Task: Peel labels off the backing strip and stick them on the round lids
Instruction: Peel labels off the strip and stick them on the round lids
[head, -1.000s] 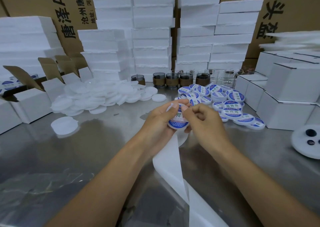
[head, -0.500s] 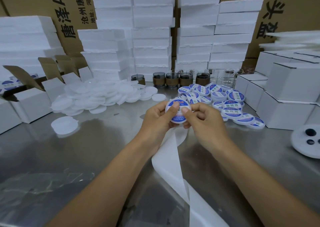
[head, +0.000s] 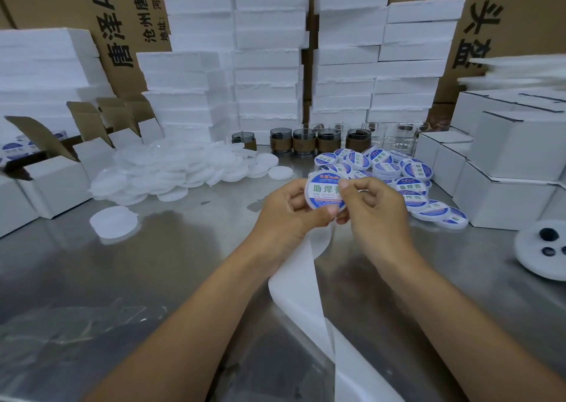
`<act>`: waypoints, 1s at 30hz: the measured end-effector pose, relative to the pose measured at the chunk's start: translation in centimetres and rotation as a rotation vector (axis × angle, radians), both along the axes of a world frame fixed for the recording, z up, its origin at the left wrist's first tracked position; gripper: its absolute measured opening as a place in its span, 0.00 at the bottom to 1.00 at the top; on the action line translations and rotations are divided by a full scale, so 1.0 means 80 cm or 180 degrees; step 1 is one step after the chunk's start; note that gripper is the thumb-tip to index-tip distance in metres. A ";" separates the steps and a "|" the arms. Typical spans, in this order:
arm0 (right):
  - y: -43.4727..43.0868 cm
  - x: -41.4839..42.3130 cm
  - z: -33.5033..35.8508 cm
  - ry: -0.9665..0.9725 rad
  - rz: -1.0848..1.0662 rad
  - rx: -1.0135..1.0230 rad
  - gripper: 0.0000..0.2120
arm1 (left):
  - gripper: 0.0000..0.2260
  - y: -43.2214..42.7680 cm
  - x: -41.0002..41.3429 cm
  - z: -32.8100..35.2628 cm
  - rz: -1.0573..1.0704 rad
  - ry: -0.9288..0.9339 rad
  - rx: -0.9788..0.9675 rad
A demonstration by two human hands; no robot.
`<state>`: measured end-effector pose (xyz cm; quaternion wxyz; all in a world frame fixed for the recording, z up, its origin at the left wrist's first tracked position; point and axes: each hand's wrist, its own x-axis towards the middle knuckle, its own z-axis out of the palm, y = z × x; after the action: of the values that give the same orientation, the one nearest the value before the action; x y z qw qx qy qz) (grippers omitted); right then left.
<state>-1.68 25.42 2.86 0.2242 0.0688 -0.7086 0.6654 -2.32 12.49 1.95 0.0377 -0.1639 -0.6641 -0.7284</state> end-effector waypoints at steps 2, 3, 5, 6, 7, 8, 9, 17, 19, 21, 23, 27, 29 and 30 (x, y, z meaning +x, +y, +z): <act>0.000 0.000 0.000 0.0076 0.0077 -0.0014 0.08 | 0.16 0.000 0.000 0.000 0.0023 0.0004 0.0055; 0.000 0.000 0.000 0.0120 0.0138 0.0038 0.08 | 0.15 0.000 0.000 0.000 0.0034 -0.0002 0.0096; -0.001 0.001 -0.002 0.0168 0.0253 0.0195 0.07 | 0.15 -0.001 0.001 0.001 0.0066 -0.0036 0.0189; -0.002 0.000 -0.003 0.0185 0.0280 0.0256 0.08 | 0.15 -0.002 0.001 0.002 0.0082 -0.0052 0.0231; -0.001 0.000 -0.003 0.0198 0.0276 0.0294 0.10 | 0.15 -0.003 0.001 0.003 0.0087 -0.0067 0.0255; -0.001 -0.001 -0.003 0.0201 0.0252 0.0311 0.11 | 0.14 -0.003 0.001 0.004 0.0095 -0.0089 0.0265; -0.001 -0.002 -0.003 0.0190 0.0225 0.0305 0.12 | 0.13 -0.003 0.001 0.004 0.0122 -0.0113 0.0270; -0.001 0.001 -0.001 0.0304 0.0281 0.0604 0.13 | 0.10 -0.002 -0.001 0.007 0.0405 -0.0142 0.0229; 0.000 0.002 0.000 0.0289 0.0312 0.0690 0.14 | 0.08 -0.004 -0.003 0.008 0.0478 -0.0115 0.0211; -0.001 0.003 0.000 0.0180 0.0428 0.0659 0.15 | 0.09 -0.006 -0.005 0.008 0.0604 -0.0102 0.0161; 0.000 0.002 -0.001 0.0027 0.0479 0.0487 0.14 | 0.09 -0.006 -0.005 0.009 0.0643 -0.0124 0.0153; 0.023 -0.007 0.005 -0.0279 -0.0007 -0.0066 0.09 | 0.02 -0.006 -0.004 0.007 0.0592 -0.0285 0.0351; 0.045 -0.015 0.005 -0.0518 -0.0607 -0.0353 0.09 | 0.03 -0.005 -0.005 0.004 0.0604 -0.0391 0.0318; 0.057 -0.019 0.004 -0.0675 -0.0917 -0.0455 0.10 | 0.03 -0.005 -0.005 0.003 0.0609 -0.0423 0.0295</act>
<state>-3.18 29.95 3.17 0.2456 -0.1200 -0.6817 0.6786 -2.75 12.10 2.16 0.0705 -0.0492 -0.6434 -0.7607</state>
